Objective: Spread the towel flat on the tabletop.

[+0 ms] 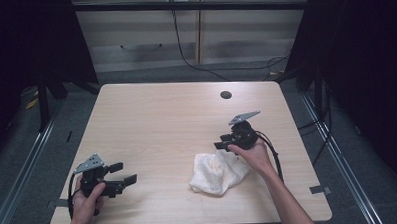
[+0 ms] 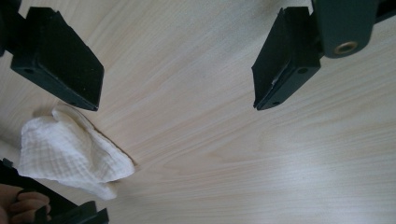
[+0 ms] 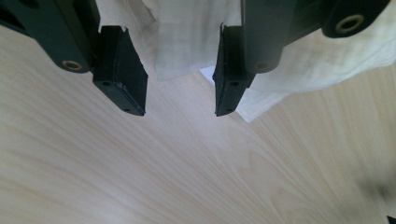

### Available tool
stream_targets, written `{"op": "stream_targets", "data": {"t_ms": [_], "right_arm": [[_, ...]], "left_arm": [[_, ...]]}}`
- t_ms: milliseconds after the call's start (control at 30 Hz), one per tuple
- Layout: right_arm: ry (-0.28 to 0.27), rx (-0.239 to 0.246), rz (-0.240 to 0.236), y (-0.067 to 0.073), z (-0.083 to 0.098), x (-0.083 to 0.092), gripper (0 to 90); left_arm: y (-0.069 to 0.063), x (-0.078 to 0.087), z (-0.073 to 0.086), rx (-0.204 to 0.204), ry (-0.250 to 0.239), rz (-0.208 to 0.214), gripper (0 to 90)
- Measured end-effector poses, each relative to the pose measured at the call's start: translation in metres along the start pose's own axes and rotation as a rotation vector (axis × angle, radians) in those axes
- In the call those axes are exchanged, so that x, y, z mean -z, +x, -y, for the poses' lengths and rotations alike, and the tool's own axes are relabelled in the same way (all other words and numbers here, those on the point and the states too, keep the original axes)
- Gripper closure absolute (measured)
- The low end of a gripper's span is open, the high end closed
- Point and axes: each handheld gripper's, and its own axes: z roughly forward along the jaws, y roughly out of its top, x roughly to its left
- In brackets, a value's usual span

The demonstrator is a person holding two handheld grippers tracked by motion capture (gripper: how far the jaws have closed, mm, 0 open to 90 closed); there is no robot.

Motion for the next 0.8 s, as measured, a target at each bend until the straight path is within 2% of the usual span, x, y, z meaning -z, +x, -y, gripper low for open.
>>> {"op": "stream_targets", "data": {"t_ms": [167,233,267,333,433,600,800], "right_arm": [[0.039,-0.037,-0.007,-0.006,0.007,-0.014,54.6],[0.047,-0.042,-0.012,-0.007,0.01,-0.015,58.5],[0.059,-0.05,-0.014,-0.007,0.011,-0.015,62.7],[0.066,-0.035,-0.022,-0.006,0.012,-0.015,77.3],[0.068,-0.04,-0.024,-0.006,0.012,-0.012,88.3],[0.019,-0.022,-0.004,-0.003,0.006,0.0,89.9],[-0.077,-0.001,0.018,0.001,-0.016,0.027,90.0]], "left_arm": [[0.0,0.0,0.0,0.0,0.004,-0.001,16.5],[-0.001,-0.001,0.0,0.002,0.007,-0.002,16.5],[-0.001,-0.001,0.0,-0.001,0.01,-0.001,16.5],[-0.001,-0.002,0.0,-0.002,0.01,-0.003,16.5],[-0.001,-0.001,0.0,0.002,0.007,-0.003,16.5],[-0.001,-0.002,0.0,-0.003,0.01,0.001,16.5],[-0.001,-0.002,-0.001,-0.002,0.006,-0.001,16.5]]}}
